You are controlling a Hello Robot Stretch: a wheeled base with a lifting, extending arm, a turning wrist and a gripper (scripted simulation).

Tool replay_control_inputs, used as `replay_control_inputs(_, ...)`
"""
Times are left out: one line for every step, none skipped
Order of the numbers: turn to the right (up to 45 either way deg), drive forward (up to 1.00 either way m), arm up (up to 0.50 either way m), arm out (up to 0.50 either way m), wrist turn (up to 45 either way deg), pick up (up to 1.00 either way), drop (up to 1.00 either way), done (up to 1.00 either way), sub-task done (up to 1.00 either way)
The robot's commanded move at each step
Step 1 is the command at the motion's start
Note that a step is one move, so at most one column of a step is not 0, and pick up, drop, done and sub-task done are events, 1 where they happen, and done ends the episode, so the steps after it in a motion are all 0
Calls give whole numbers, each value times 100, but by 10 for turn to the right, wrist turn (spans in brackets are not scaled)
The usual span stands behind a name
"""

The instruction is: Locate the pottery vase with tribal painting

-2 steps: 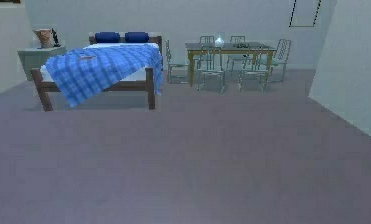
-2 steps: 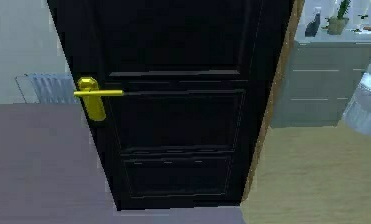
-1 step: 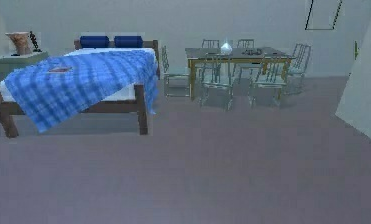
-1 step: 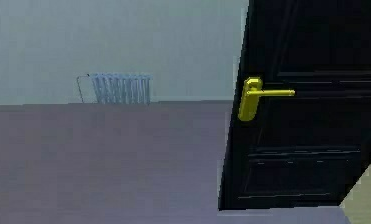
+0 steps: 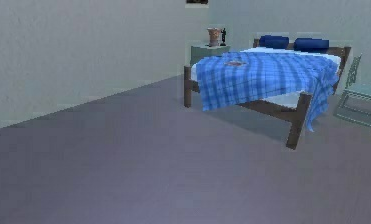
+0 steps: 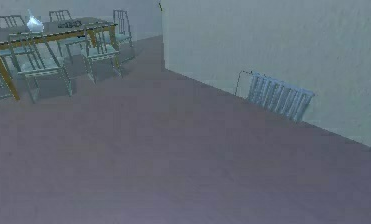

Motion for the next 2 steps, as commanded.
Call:
replay_control_inputs(-90, 0, 0, 0, 0, 0, 0, 0, 0)
replay_control_inputs(0, 100, 0, 0, 0, 0, 0, 0, 0)
